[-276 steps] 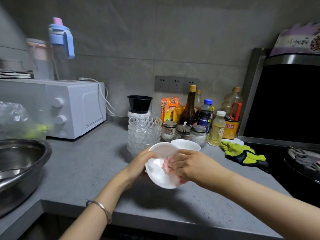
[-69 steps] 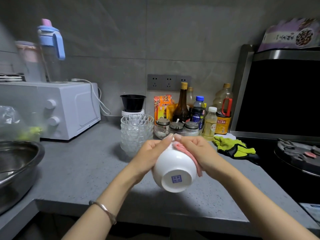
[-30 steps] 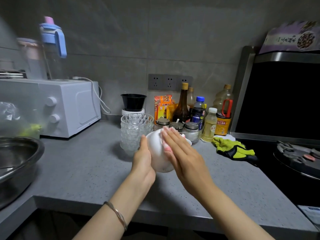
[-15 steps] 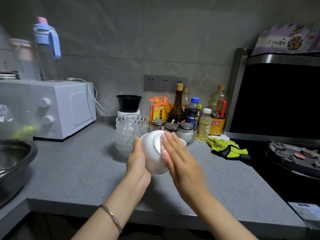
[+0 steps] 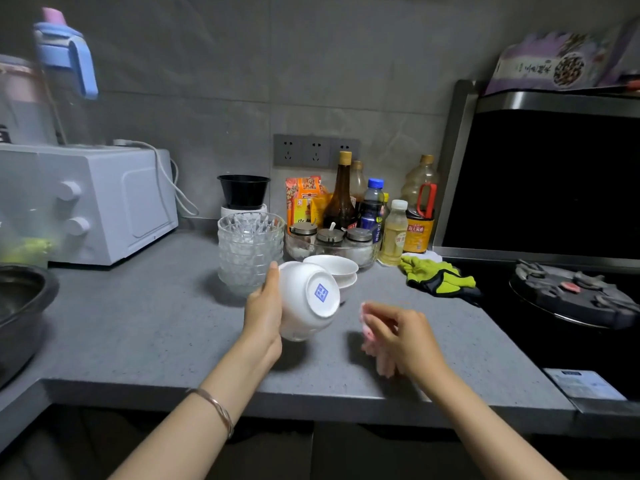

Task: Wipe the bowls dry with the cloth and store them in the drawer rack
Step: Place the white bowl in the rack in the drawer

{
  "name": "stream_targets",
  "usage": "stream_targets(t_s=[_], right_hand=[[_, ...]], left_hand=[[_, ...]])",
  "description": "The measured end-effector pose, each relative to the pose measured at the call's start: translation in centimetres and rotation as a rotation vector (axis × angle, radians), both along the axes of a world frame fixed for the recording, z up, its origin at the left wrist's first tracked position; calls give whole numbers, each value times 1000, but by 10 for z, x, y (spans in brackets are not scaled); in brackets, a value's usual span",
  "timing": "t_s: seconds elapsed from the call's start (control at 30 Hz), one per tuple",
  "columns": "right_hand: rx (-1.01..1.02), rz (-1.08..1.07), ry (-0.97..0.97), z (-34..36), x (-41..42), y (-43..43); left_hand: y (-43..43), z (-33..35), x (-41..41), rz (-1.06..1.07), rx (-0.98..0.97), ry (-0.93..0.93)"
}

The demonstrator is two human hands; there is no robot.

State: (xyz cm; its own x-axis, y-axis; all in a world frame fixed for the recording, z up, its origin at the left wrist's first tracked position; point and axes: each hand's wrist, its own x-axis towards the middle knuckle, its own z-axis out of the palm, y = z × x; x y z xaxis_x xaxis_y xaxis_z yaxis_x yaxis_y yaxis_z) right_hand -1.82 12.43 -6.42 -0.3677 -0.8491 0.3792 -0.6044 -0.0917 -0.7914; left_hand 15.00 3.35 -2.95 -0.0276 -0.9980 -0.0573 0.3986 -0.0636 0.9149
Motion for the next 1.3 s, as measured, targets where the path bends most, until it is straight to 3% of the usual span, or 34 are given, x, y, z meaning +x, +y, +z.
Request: stream_targets(t_s=[0.13,0.4,0.67,0.93,1.3], right_hand=[[248,-75,248,-27,-19,3],[-48,27,-175,37,-35,57],[141,140,-398,61,-96,156],[202,-67,-646,-8,-184,284],[98,-557,-917,-110,-303,366]], left_hand=[[12,-1,-3,-18,-20,-28],[45,5,-37,-242,-83,-133],[133,4,-129,-777,-293,-238],[224,-50,-243,-1154,-276,-337],[277,-205,-347,-1163,-556,-590]])
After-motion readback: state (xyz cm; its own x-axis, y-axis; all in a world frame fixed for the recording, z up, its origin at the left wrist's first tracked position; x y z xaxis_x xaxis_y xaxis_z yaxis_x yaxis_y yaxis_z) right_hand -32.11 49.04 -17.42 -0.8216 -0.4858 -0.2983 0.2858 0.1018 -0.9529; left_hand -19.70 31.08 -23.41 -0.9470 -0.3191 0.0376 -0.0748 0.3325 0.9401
